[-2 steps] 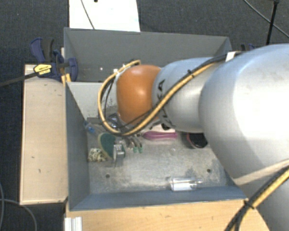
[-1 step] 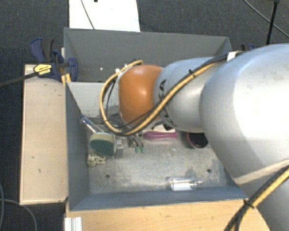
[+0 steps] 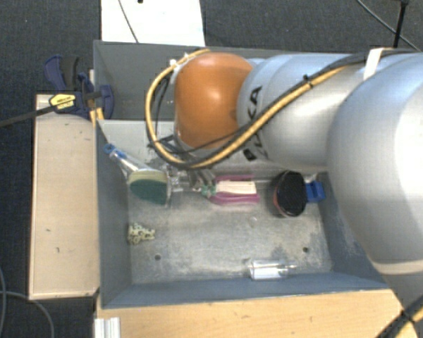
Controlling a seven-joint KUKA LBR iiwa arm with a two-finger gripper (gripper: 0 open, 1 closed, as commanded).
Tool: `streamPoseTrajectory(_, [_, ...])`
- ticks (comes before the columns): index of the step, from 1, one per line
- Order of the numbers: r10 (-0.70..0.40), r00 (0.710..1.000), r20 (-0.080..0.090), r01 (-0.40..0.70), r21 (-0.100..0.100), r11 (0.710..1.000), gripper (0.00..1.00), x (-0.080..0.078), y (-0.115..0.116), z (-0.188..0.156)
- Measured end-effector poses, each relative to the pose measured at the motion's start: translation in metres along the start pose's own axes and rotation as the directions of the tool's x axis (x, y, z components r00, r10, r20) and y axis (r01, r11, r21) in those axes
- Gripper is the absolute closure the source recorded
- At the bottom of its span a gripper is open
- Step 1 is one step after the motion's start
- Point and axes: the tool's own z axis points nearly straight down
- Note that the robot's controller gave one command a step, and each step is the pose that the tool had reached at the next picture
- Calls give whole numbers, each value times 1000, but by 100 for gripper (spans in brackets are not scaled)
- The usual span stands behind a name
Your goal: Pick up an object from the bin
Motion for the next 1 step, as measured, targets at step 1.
streamPoseTrajectory(1, [-9, 1000, -1, 9, 1, 1000, 100, 1, 1, -73])
